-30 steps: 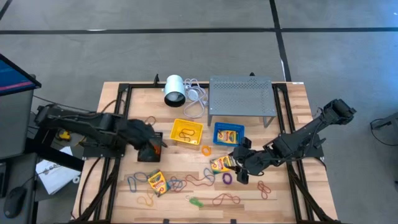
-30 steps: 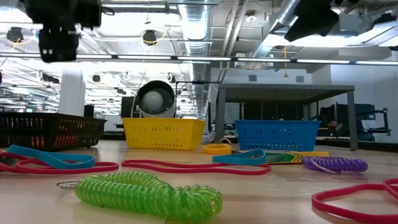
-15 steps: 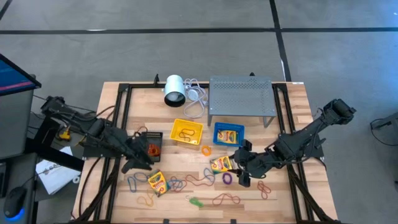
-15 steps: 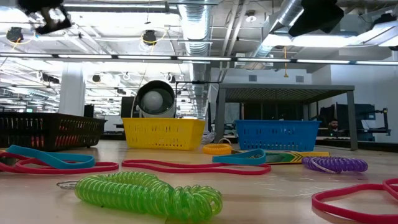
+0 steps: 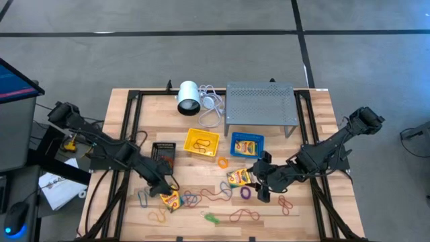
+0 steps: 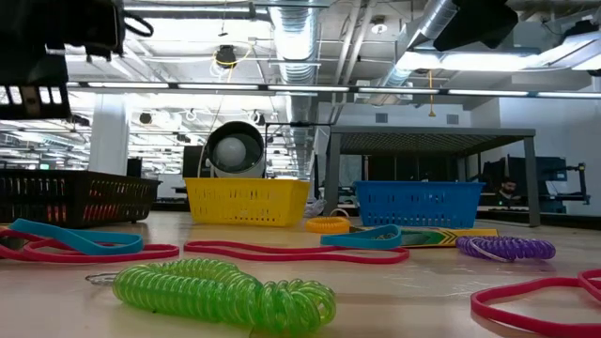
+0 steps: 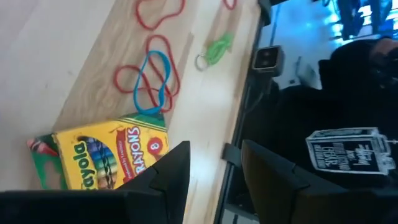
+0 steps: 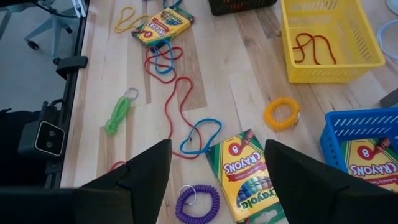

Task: Pick & Place Office Desk Supplies
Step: Adjust the black bin, then put the right crayon box into the blue bin

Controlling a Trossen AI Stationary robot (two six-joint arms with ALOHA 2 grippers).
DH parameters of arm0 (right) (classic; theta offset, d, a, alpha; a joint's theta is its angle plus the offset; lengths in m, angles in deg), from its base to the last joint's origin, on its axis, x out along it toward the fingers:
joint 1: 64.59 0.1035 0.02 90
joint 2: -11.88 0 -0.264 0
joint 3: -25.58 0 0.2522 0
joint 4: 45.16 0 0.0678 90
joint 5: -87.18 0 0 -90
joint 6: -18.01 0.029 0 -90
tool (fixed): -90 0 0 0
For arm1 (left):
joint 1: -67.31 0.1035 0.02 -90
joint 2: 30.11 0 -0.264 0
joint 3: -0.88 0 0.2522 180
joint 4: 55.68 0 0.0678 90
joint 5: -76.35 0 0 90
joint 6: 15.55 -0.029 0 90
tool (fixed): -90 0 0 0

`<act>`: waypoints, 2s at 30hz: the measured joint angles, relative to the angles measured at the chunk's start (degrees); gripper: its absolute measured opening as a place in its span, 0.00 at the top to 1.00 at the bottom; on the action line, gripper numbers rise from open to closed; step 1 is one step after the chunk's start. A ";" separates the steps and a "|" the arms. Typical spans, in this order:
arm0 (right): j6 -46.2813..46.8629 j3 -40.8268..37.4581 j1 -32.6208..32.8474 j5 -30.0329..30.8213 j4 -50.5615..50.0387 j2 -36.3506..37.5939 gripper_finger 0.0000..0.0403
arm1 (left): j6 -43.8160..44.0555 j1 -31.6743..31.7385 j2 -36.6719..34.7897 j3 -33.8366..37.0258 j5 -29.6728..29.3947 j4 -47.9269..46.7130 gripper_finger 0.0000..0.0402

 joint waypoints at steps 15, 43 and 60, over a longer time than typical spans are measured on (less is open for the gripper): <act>-0.44 0.02 2.26 1.17 -1.27 0.01 0.37 | 2.37 0.04 7.08 -0.02 1.18 -8.45 0.65; 0.04 0.02 2.62 1.95 -1.16 0.00 0.37 | -15.26 11.58 7.08 -0.02 -4.99 -21.62 0.65; 1.09 0.02 2.62 1.95 -1.22 0.00 0.37 | -10.66 12.47 6.54 -0.02 7.29 -20.23 0.65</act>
